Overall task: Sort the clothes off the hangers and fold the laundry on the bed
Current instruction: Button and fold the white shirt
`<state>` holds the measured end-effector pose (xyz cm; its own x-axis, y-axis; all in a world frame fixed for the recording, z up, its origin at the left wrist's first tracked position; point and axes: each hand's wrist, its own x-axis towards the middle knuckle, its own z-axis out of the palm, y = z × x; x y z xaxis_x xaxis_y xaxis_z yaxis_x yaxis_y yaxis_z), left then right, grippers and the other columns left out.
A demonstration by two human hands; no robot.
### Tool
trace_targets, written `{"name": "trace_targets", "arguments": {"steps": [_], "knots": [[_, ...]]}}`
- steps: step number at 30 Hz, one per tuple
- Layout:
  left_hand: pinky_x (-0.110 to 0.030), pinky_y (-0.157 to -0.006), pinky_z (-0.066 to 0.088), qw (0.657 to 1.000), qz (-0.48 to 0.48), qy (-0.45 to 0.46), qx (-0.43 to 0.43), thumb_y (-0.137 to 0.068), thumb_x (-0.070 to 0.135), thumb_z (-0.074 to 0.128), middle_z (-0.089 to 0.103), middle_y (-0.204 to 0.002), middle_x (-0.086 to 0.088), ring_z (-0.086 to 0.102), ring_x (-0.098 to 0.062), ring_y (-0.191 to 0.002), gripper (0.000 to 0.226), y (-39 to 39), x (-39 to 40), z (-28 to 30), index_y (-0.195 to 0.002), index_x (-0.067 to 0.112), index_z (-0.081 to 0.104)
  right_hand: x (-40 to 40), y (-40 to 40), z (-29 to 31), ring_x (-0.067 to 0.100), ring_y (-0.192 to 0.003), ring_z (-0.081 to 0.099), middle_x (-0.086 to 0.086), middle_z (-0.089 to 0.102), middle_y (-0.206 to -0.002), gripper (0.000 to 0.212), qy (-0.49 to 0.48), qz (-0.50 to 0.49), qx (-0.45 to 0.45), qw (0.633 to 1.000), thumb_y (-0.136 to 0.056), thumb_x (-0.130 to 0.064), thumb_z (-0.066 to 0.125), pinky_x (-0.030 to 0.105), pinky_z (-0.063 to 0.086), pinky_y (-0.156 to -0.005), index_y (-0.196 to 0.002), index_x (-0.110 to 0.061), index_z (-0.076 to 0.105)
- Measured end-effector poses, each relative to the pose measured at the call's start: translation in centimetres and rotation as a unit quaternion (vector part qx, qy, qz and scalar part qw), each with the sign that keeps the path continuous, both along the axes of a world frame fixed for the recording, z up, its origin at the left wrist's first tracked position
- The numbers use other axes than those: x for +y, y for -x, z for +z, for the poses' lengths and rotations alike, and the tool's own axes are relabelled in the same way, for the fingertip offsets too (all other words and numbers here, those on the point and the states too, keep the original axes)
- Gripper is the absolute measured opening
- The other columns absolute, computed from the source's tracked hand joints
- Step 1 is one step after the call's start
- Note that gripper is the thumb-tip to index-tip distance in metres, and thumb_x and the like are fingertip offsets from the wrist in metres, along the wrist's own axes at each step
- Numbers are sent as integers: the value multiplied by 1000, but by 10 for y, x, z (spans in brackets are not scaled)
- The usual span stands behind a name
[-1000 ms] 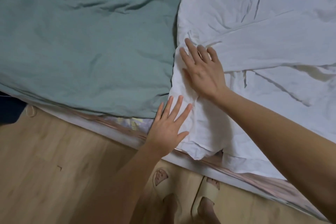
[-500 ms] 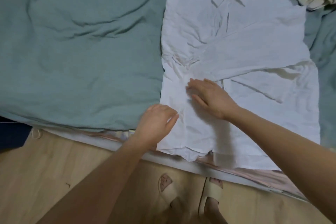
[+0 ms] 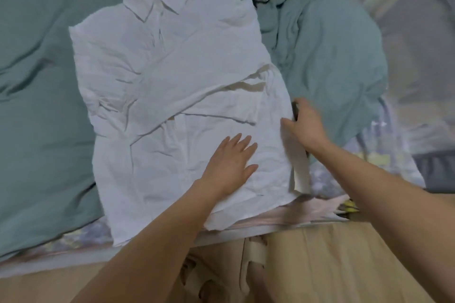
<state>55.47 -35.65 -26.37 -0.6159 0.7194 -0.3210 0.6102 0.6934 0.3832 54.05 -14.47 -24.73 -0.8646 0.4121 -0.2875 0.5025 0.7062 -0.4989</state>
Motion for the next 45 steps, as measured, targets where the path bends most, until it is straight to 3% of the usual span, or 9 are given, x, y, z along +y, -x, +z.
{"name": "trace_targets", "arguments": {"steps": [5, 9, 16, 21, 26, 30, 33, 37, 45], "knots": [[-33, -94, 42, 981, 155, -116, -19, -101, 39, 40, 62, -128, 0, 53, -22, -119, 38, 12, 10, 6, -128, 21, 59, -19, -24, 3, 38, -94, 58, 21, 62, -104, 36, 16, 61, 22, 998, -75, -2, 58, 39, 44, -77, -111, -3, 55], [-37, -96, 43, 943, 232, -239, 20, -99, 25, 42, 63, -123, -4, 54, -26, -115, 36, 48, 38, 21, -130, 15, 58, -33, -47, 7, 35, -103, 51, 16, 55, -109, 45, 1, 41, 67, 997, -73, -1, 57, 40, 40, -79, -117, -6, 52], [-40, -119, 0, 976, -136, -2, 172, -100, 9, 30, 9, -162, -3, 3, -27, -149, 56, 99, 89, 23, -153, 24, 21, -32, -64, 7, 39, -91, 55, 14, 52, -106, 39, -88, 34, 35, 995, -78, 5, 50, 41, 40, -66, -115, -9, 51], [-49, -117, -6, 959, -140, 120, 215, -92, 37, 3, 22, -159, -7, 22, -22, -145, 67, 104, 84, 25, -151, 18, 28, -49, -101, -9, 27, -43, 49, 12, 58, -87, 59, -265, 185, 71, 944, -66, 7, 47, 29, 16, -42, -122, -1, 61], [-47, -119, -7, 969, -108, 187, 120, -97, 44, 4, 11, -162, -5, 7, -21, -149, 63, 86, 36, -1, -153, 19, 17, -54, -126, -37, 36, -74, 57, 14, 51, -110, 55, -94, 270, -32, 958, -82, -1, 55, 38, 41, -50, -136, -3, 46], [-45, -120, -4, 978, -95, 90, 163, -96, 56, 7, 15, -161, -8, 4, -26, -149, 71, 75, 36, -8, -152, 17, 23, -47, -111, -37, 34, -94, 57, 13, 58, -109, 31, -154, 222, 138, 953, -90, -20, 46, 44, 49, -74, -114, -7, 61], [-45, -120, -7, 978, -101, 106, 150, -96, 59, 6, 2, -162, -4, -4, -24, -149, 71, 66, 31, -24, -155, 19, 9, -45, -106, -49, 33, -138, 31, 15, 29, -154, 56, -126, 200, 89, 968, -97, -33, 34, 46, 31, -110, -147, -9, 35], [-43, -120, -6, 984, -111, 99, 98, -102, 50, 16, 9, -162, -1, -1, -25, -149, 62, 49, 14, -21, -154, 18, 17, -56, -139, -66, 27, -148, -2, 5, -6, -161, 73, -101, 286, -72, 950, -95, -52, 14, 43, 11, -121, -153, -9, 4], [-48, -116, 15, 972, 157, -39, 173, -92, 46, 45, 42, -144, -20, 34, -36, -136, 61, -44, -136, 0, -136, 4, 47, -60, -152, -48, 27, -147, 9, 14, 8, -159, 107, -238, 372, -82, 894, -73, -36, 75, 43, 4, -118, -151, -3, 10]]}}
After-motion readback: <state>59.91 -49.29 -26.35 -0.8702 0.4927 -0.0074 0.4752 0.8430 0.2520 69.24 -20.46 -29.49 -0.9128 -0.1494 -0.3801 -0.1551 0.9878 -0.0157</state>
